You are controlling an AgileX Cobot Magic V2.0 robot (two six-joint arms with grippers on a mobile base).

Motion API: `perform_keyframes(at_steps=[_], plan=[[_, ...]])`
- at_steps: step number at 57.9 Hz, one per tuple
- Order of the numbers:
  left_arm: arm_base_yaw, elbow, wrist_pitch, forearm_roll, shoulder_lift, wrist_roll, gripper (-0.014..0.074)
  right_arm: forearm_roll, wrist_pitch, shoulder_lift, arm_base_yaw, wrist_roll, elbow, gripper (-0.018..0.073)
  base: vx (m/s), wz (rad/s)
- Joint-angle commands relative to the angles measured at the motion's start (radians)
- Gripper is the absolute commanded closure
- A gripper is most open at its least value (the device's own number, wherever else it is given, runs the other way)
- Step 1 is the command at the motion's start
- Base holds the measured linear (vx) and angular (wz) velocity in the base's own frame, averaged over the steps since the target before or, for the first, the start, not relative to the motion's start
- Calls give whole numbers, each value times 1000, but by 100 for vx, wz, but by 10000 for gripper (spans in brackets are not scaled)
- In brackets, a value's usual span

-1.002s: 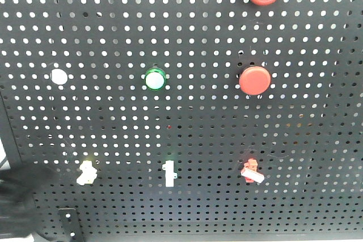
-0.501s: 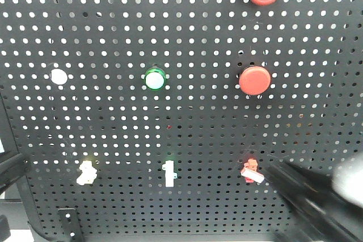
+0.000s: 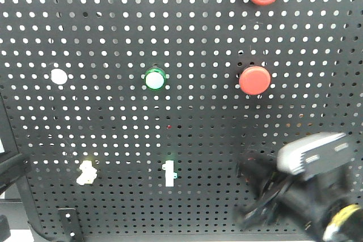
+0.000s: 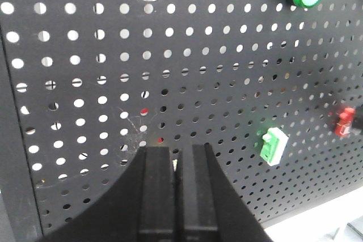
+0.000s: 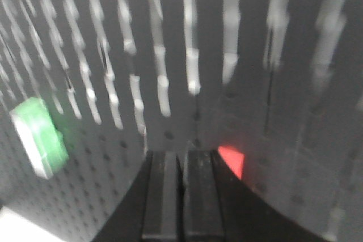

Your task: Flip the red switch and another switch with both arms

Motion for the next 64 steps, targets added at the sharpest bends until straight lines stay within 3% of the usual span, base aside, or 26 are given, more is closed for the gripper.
perform_keyframes(at_steps=[1, 18, 34, 64], plan=[[-2, -28, -75, -2, -4, -1, 594, 0, 51, -10, 9, 51, -30, 566, 0, 0], [-2, -28, -76, 0, -4, -1, 594, 0, 275, -83, 92, 84, -30, 566, 0, 0], [-2, -28, -75, -4, -4, -1, 594, 0, 183, -116, 92, 84, -30, 566, 0, 0], [-2, -28, -75, -4, -4, -1, 594, 0, 185, -116, 92, 84, -30, 566, 0, 0]])
